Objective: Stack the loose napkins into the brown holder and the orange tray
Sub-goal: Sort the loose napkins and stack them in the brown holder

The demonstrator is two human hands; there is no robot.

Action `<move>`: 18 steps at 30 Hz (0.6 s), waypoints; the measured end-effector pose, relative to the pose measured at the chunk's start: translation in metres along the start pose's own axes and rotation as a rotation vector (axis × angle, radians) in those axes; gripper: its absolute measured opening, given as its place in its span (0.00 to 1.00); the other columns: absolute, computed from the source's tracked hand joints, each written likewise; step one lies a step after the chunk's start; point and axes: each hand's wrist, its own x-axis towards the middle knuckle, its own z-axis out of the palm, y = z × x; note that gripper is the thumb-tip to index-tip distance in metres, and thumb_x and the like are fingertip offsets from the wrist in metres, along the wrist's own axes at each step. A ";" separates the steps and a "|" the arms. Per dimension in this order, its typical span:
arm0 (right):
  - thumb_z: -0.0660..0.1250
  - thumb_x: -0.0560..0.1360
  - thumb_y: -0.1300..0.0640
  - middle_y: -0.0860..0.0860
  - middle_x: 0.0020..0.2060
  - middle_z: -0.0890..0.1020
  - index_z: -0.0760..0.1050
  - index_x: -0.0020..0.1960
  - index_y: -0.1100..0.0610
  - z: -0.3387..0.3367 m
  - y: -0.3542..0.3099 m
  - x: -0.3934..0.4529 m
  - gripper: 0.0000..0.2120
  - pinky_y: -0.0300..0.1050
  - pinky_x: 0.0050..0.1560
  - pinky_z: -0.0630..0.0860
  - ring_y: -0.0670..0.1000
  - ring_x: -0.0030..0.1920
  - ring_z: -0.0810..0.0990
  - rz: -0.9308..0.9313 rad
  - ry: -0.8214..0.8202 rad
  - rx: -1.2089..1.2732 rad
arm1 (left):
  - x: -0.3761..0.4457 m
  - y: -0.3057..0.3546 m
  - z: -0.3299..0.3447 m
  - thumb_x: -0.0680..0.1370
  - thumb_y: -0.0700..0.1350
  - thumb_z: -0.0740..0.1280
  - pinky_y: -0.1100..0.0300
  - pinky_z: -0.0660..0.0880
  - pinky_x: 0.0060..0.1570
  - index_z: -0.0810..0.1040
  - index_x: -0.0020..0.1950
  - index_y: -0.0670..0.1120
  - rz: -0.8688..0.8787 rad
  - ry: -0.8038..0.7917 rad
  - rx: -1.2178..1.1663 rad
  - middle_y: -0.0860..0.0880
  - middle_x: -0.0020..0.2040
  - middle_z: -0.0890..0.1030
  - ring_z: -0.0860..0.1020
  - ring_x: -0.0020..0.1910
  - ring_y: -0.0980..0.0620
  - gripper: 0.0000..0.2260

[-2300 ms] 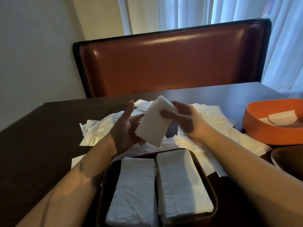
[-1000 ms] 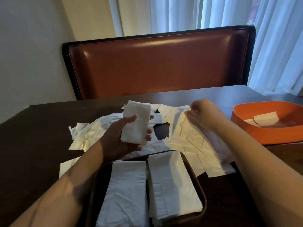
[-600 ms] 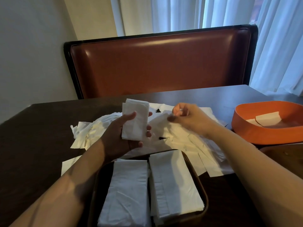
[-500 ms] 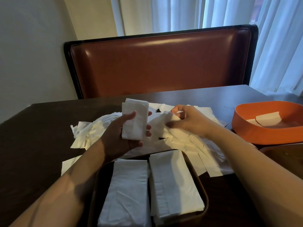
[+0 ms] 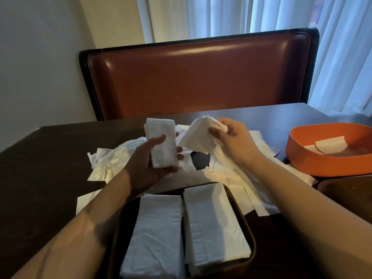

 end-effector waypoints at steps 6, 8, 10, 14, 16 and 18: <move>0.63 0.82 0.51 0.53 0.49 0.82 0.80 0.54 0.45 -0.007 -0.021 -0.004 0.08 0.52 0.51 0.79 0.54 0.51 0.81 0.104 -0.011 0.383 | 0.004 -0.001 0.004 0.78 0.48 0.65 0.48 0.78 0.53 0.78 0.57 0.51 0.139 0.197 0.037 0.44 0.48 0.83 0.81 0.48 0.48 0.08; 0.61 0.82 0.52 0.54 0.50 0.82 0.80 0.58 0.47 -0.006 -0.027 -0.006 0.10 0.51 0.52 0.79 0.53 0.51 0.81 0.126 -0.079 0.480 | 0.005 -0.001 0.005 0.80 0.49 0.63 0.48 0.78 0.53 0.77 0.54 0.51 0.148 0.233 0.032 0.45 0.47 0.83 0.82 0.47 0.48 0.06; 0.60 0.83 0.55 0.54 0.48 0.81 0.78 0.60 0.53 -0.003 -0.033 -0.008 0.11 0.46 0.49 0.79 0.49 0.47 0.80 0.128 -0.133 0.593 | 0.007 -0.001 0.006 0.80 0.52 0.63 0.50 0.80 0.50 0.78 0.53 0.48 0.142 0.242 0.056 0.47 0.46 0.84 0.83 0.45 0.50 0.08; 0.58 0.83 0.59 0.52 0.47 0.82 0.77 0.60 0.58 0.003 -0.036 -0.011 0.11 0.43 0.47 0.80 0.49 0.46 0.81 0.102 -0.262 0.667 | 0.006 -0.001 0.006 0.77 0.57 0.66 0.51 0.82 0.41 0.78 0.56 0.48 0.070 0.235 0.029 0.46 0.49 0.83 0.83 0.47 0.47 0.15; 0.61 0.82 0.58 0.50 0.44 0.83 0.77 0.60 0.58 0.010 -0.035 -0.013 0.10 0.43 0.40 0.81 0.49 0.44 0.82 0.114 -0.290 0.599 | 0.001 0.001 0.009 0.73 0.61 0.65 0.51 0.81 0.34 0.78 0.59 0.49 -0.024 0.138 -0.013 0.45 0.50 0.82 0.82 0.48 0.46 0.21; 0.64 0.80 0.61 0.45 0.36 0.82 0.79 0.55 0.59 0.019 -0.032 -0.011 0.07 0.36 0.33 0.77 0.42 0.37 0.81 0.117 -0.232 0.507 | -0.004 0.001 0.012 0.74 0.65 0.58 0.54 0.79 0.28 0.78 0.58 0.48 -0.075 0.014 0.007 0.45 0.41 0.82 0.82 0.39 0.48 0.25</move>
